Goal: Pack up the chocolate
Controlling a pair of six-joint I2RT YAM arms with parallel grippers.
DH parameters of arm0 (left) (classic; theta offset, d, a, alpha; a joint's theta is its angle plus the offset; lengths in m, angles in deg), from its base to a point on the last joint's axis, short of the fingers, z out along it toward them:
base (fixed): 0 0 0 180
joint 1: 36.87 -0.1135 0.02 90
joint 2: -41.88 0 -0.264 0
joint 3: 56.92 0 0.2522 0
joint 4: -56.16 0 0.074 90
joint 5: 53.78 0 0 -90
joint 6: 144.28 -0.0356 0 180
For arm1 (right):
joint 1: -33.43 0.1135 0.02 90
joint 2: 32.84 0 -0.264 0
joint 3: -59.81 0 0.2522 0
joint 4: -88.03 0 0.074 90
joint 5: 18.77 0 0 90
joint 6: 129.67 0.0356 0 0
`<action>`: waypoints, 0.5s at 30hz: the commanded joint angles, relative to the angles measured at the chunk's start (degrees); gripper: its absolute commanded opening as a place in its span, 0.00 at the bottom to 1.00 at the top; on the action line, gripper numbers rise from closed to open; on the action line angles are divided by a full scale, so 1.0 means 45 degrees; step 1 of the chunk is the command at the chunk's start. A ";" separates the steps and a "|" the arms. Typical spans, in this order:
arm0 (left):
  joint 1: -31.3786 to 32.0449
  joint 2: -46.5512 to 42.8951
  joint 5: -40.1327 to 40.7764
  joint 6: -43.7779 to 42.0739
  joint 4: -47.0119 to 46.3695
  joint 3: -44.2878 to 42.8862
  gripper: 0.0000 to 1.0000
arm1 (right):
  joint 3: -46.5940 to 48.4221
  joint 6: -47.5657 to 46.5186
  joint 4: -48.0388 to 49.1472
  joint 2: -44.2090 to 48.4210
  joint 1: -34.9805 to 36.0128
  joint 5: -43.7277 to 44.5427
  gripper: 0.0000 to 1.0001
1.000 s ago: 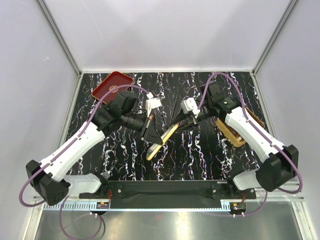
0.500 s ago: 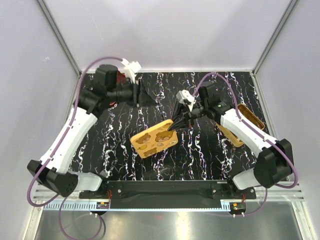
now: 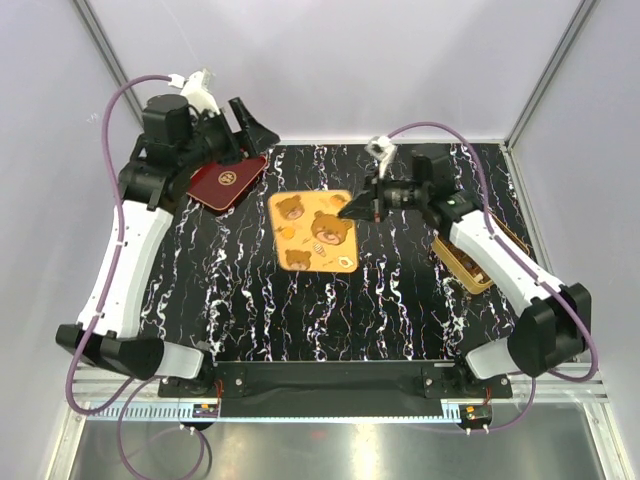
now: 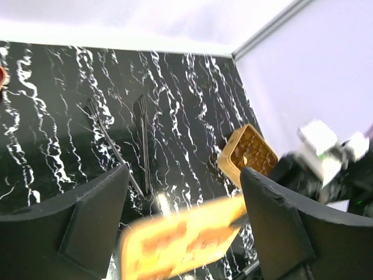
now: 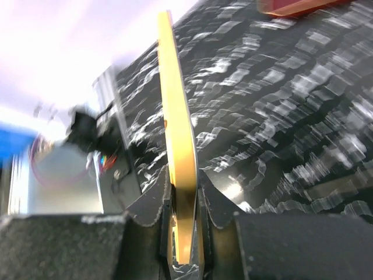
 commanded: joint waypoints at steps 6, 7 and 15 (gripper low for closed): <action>0.1979 0.1801 -0.0802 -0.0606 -0.1626 0.1584 0.83 | -0.1216 0.3786 -0.1646 0.2062 -0.5608 0.2507 0.00; 0.2581 0.2326 -0.0724 -0.0664 -0.1763 0.1546 0.83 | -0.1294 0.3805 -0.1885 0.2199 -0.6429 0.2430 0.00; 0.4500 0.4965 -0.1677 -0.0353 -0.4414 0.0784 0.77 | -0.2367 0.4059 -0.3041 0.2747 -1.1355 0.0522 0.00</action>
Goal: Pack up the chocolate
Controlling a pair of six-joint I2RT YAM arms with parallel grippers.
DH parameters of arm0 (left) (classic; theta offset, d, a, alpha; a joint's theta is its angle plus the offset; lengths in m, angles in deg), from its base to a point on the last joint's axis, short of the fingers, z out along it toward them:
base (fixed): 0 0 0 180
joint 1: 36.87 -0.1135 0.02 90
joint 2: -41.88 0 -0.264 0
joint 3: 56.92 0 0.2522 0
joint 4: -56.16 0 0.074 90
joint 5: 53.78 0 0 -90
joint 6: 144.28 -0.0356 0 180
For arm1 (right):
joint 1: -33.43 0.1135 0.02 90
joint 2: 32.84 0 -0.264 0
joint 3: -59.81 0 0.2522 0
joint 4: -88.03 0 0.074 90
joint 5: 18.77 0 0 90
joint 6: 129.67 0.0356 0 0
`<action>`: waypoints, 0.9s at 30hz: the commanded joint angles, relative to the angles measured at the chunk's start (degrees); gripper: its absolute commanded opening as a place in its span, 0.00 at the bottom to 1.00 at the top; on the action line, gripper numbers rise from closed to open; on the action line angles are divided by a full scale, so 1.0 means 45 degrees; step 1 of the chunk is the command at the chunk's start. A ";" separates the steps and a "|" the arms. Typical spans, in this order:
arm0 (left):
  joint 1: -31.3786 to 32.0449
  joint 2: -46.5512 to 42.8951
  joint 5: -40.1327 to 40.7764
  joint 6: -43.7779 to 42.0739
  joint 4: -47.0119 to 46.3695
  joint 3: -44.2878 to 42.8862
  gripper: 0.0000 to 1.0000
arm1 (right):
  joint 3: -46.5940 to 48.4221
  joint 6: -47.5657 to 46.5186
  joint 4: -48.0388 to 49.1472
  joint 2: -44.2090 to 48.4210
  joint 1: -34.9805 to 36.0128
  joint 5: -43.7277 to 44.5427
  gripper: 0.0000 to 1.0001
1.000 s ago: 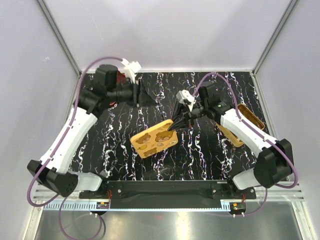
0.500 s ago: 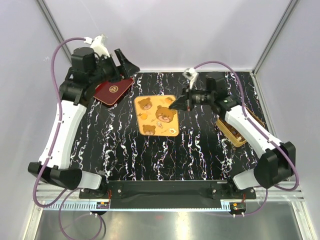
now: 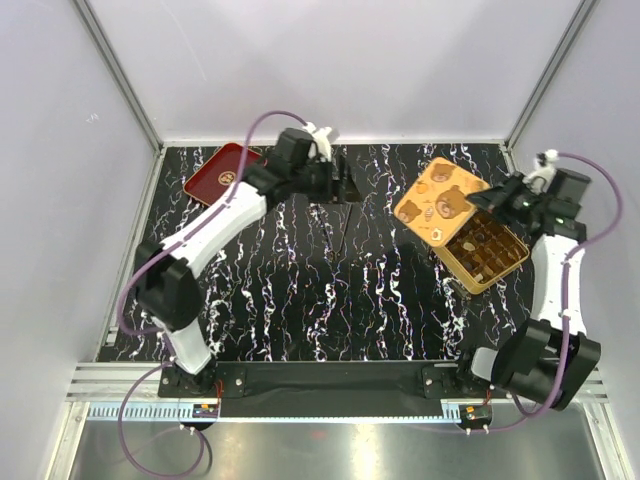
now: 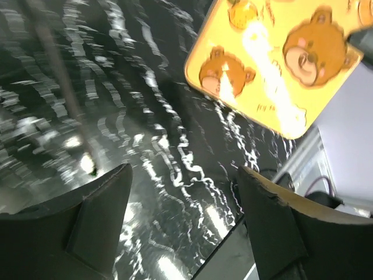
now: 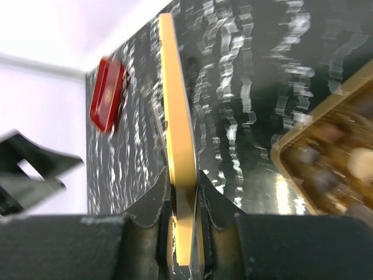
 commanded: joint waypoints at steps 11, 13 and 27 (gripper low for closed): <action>0.2013 0.4370 -0.2129 0.1212 -0.6257 -0.1362 0.73 | -0.0720 -0.0095 -0.1197 -0.0358 -0.3947 -0.2189 0.00; 0.2208 0.5090 -0.2188 0.1641 -0.7327 -0.1576 0.72 | -0.0603 -0.0426 -0.1743 -0.0925 -0.4201 -0.2267 0.00; 0.2951 0.8648 -0.1934 0.3693 -0.9970 -0.4522 0.70 | -0.0309 -0.1034 -0.1843 -0.2292 -0.4885 -0.1993 0.00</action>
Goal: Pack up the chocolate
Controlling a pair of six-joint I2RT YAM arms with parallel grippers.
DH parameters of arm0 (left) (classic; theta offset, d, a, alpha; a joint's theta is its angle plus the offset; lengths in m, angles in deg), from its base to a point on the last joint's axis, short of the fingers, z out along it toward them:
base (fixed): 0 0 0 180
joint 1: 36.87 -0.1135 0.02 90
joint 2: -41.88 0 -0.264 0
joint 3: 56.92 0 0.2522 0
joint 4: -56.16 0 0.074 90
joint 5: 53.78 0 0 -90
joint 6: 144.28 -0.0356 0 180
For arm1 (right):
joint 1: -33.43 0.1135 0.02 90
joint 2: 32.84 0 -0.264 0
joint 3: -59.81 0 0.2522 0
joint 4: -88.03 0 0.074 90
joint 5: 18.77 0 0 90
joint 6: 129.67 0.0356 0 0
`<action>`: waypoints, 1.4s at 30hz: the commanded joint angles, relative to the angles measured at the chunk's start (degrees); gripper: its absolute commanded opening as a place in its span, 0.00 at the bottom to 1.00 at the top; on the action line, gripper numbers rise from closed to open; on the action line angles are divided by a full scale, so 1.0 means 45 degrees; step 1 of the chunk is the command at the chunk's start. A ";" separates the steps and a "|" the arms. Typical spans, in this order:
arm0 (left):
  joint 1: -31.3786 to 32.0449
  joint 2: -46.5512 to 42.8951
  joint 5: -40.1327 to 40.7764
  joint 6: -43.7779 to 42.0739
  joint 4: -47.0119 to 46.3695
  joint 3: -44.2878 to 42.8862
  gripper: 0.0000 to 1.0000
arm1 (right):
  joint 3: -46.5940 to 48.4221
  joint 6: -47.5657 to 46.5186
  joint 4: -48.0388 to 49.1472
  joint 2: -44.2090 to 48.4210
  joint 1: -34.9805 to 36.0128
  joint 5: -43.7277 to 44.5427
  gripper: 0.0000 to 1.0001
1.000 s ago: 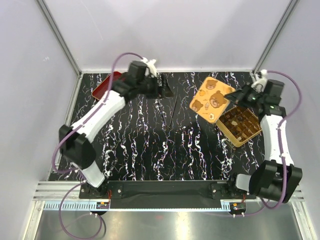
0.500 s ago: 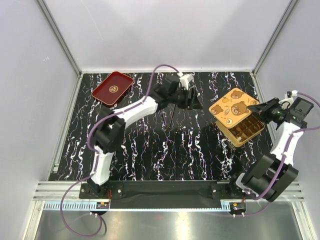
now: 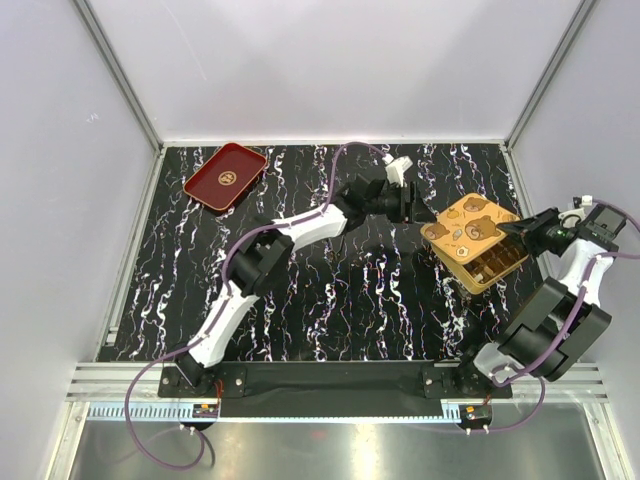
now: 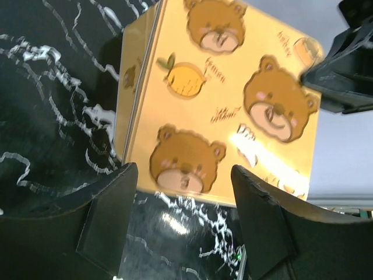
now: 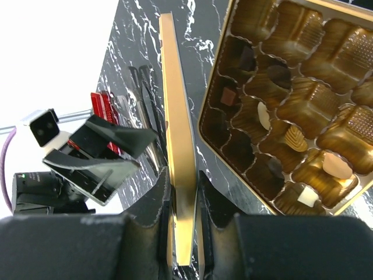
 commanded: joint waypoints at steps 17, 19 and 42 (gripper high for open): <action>0.0788 0.2521 0.0570 0.0581 -0.1802 -0.2995 0.70 | 0.0345 -0.0319 0.0552 -0.0835 -0.0818 0.0119 0.08; 0.0866 0.2599 0.0629 0.0484 -0.1744 -0.3054 0.70 | 0.0442 -0.0358 0.0337 -0.0874 -0.0896 0.0335 0.11; 0.1042 0.2172 0.0355 0.0290 -0.2545 -0.2040 0.69 | 0.1185 -0.0633 -0.1559 -0.2104 -0.1170 0.5546 0.45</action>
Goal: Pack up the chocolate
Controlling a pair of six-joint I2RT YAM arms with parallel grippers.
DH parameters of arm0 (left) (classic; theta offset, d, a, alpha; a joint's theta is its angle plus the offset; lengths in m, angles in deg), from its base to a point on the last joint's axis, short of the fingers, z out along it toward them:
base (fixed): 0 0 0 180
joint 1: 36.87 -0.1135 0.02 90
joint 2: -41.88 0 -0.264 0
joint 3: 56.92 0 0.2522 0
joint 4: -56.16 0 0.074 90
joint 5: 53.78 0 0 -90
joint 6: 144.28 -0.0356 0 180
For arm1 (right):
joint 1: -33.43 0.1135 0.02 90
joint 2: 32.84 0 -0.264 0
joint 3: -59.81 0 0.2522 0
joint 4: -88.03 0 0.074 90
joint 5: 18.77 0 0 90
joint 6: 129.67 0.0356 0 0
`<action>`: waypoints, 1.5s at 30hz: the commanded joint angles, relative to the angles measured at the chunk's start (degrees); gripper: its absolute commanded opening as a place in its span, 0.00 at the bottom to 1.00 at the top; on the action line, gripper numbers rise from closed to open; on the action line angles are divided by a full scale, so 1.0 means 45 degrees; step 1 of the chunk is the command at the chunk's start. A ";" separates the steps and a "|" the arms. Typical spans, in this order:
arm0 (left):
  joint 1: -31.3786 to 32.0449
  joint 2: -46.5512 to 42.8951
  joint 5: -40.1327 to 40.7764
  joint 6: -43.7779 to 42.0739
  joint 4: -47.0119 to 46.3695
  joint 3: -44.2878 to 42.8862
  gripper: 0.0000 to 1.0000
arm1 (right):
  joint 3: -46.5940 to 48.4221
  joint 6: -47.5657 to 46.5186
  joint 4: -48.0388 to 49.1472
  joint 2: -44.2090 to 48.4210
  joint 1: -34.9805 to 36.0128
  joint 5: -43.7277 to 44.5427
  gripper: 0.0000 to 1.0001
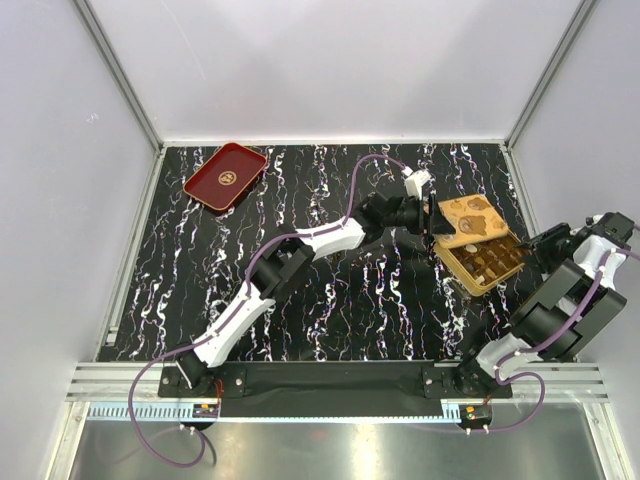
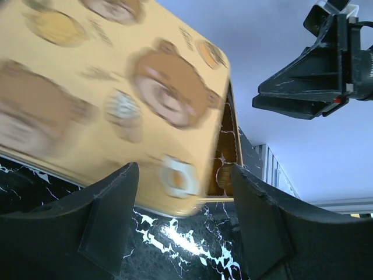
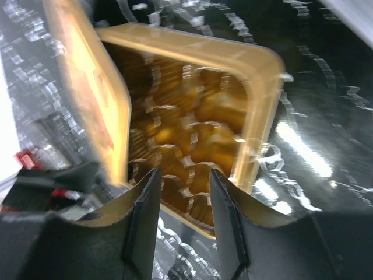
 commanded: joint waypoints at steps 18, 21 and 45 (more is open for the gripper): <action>0.0022 -0.0146 0.0163 -0.0441 -0.0893 0.0317 0.69 | -0.1013 0.3858 0.2525 0.1719 0.2197 0.3080 0.52; 0.0022 -0.0127 0.0202 -0.0461 -0.0912 0.0376 0.69 | -0.1072 0.4601 0.3072 0.1564 0.2821 0.3022 0.53; 0.0100 -0.0400 0.0143 -0.0109 -0.1556 0.0942 0.68 | -0.2438 0.6554 0.6646 -0.0156 0.4562 0.2612 0.50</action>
